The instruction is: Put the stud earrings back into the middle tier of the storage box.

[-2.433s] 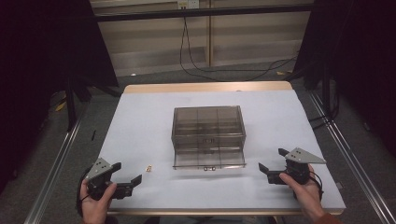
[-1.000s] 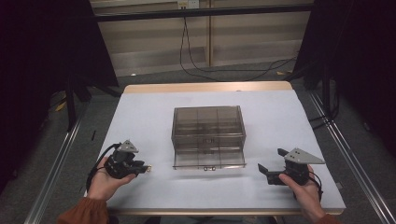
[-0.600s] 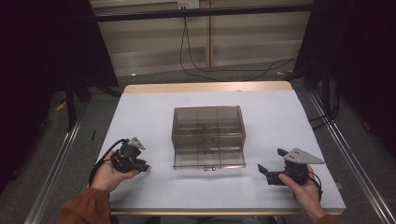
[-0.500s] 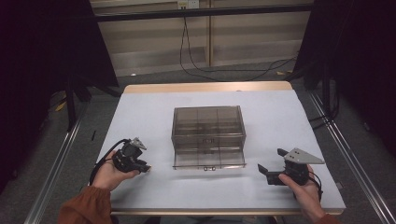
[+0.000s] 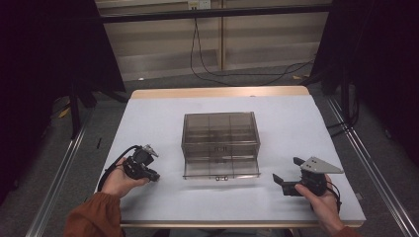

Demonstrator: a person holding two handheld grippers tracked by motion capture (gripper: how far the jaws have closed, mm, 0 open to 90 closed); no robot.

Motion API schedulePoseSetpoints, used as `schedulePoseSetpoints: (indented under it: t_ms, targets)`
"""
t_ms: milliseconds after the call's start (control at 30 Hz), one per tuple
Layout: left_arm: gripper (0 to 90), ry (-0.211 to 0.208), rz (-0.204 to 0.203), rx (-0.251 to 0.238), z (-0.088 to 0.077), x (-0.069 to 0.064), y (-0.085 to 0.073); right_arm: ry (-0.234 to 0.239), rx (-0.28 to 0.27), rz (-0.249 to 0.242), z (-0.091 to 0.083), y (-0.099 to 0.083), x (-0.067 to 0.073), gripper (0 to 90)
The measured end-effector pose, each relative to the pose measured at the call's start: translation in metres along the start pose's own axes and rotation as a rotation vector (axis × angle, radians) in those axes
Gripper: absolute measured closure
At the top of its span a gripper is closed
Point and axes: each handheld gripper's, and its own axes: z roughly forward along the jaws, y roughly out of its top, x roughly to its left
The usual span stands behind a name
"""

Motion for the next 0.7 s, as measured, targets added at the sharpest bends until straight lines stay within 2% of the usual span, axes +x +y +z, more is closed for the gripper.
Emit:
schedulePoseSetpoints:
  t_ms: [233,300,333,433,700]
  targets:
    - [81.7,-0.014,-0.008,0.022,0.001,0.001,0.001,0.003,-0.001,0.001,0.0,0.0,0.0,3.2]
    - [84.7,-0.008,-0.008,0.02,0.001,0.001,0.001,0.004,0.0,0.002,0.0,0.0,0.0,3.2]
    - [86.2,0.015,-0.014,0.009,0.001,0.002,0.002,0.004,-0.001,0.0,0.0,0.0,0.0,3.2]
    - [86.6,0.0,-0.021,0.007,0.001,0.003,0.0,0.003,0.0,0.001,0.0,0.0,0.0,3.2]
    - [86.8,0.001,-0.06,-0.078,-0.01,0.006,-0.004,0.002,0.002,0.004,0.0,0.0,0.0,3.2]
